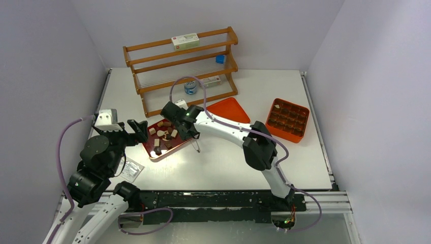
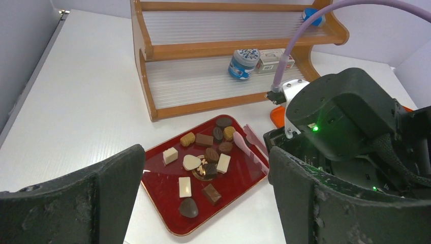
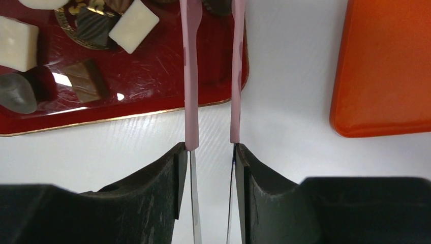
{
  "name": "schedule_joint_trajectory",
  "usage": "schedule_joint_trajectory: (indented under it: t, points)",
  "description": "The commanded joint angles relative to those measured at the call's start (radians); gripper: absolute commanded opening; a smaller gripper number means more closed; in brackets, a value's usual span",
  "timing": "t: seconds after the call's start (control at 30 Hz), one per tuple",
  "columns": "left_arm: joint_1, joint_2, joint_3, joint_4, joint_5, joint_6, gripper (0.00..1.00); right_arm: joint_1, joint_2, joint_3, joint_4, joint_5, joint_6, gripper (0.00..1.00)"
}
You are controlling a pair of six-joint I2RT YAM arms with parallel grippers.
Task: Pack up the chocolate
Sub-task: Place the clamp at the center of the board.
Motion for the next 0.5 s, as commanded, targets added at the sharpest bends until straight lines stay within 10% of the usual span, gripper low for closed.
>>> schedule_joint_trajectory:
  t: [0.0, 0.47]
  points:
    - [0.008, -0.006, -0.001, 0.026, -0.002, 0.011, 0.96, 0.004, 0.006, 0.031, -0.043, 0.048, 0.024, 0.42]
    - [0.008, 0.001, -0.002, 0.032, 0.003, 0.015, 0.96, 0.006, 0.000, 0.035, -0.055, 0.001, 0.016, 0.43]
